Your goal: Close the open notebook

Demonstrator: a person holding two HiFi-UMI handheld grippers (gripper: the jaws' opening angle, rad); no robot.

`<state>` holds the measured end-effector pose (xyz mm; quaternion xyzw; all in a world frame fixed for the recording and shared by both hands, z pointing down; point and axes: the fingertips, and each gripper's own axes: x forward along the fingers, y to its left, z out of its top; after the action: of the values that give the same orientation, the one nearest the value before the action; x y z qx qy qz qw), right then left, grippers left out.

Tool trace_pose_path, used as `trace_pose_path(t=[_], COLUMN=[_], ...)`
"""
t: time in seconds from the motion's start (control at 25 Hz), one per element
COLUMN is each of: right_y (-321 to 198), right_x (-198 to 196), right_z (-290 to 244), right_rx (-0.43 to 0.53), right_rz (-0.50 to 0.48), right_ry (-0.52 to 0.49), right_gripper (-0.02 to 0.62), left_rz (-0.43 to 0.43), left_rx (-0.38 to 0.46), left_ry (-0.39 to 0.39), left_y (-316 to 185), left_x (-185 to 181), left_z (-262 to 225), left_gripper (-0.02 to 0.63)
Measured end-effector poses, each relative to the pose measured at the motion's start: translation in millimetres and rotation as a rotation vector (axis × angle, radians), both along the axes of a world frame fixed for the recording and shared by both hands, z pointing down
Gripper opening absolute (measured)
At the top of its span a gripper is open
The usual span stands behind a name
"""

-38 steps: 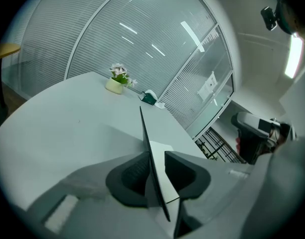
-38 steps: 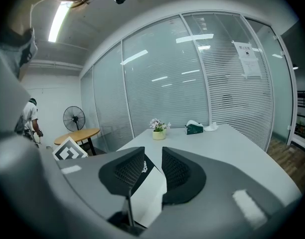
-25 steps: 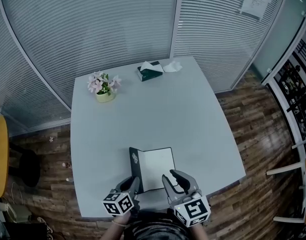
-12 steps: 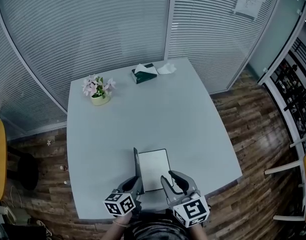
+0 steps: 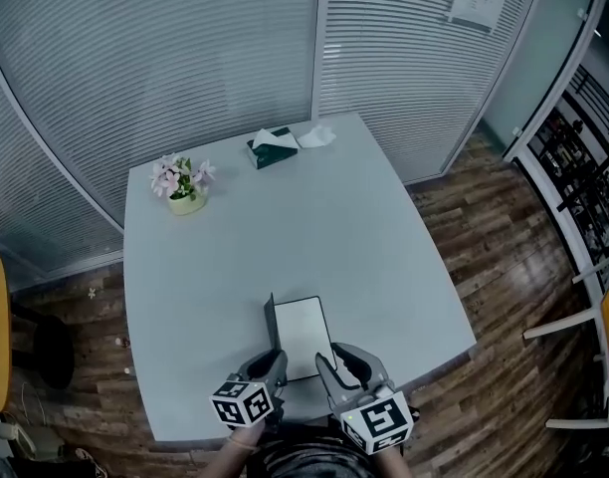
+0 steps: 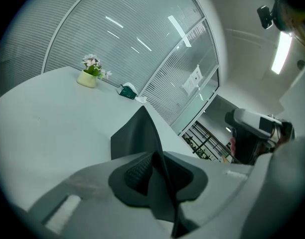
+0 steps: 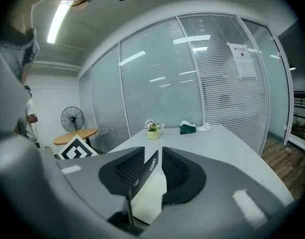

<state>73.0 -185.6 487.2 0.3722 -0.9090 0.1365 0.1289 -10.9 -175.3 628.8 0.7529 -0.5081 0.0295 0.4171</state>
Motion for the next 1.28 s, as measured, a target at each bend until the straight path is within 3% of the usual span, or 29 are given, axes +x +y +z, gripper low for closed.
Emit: trace_pose_path(t=[0.48,0.8,1.28], right_y=[2,4,5], right_x=[15,22,37], right_z=[2,6,12], right_rx=[-0.003,0.006,-0.053], right_rz=[0.017,0.010,0.011], right_ry=[0.006,0.009,0.025], right_gripper=[0.110,0.110,0.110], left_rz=[0.071,0.084,0.090], left_rx=[-0.034,-0.076,-0.156], left_ry=[-0.015,-0.022,-0.080], left_y=[-13,-20,-27], left_x=[40,61,85], left_z=[15,31,60], left_gripper=[0.071,0.084,0.103])
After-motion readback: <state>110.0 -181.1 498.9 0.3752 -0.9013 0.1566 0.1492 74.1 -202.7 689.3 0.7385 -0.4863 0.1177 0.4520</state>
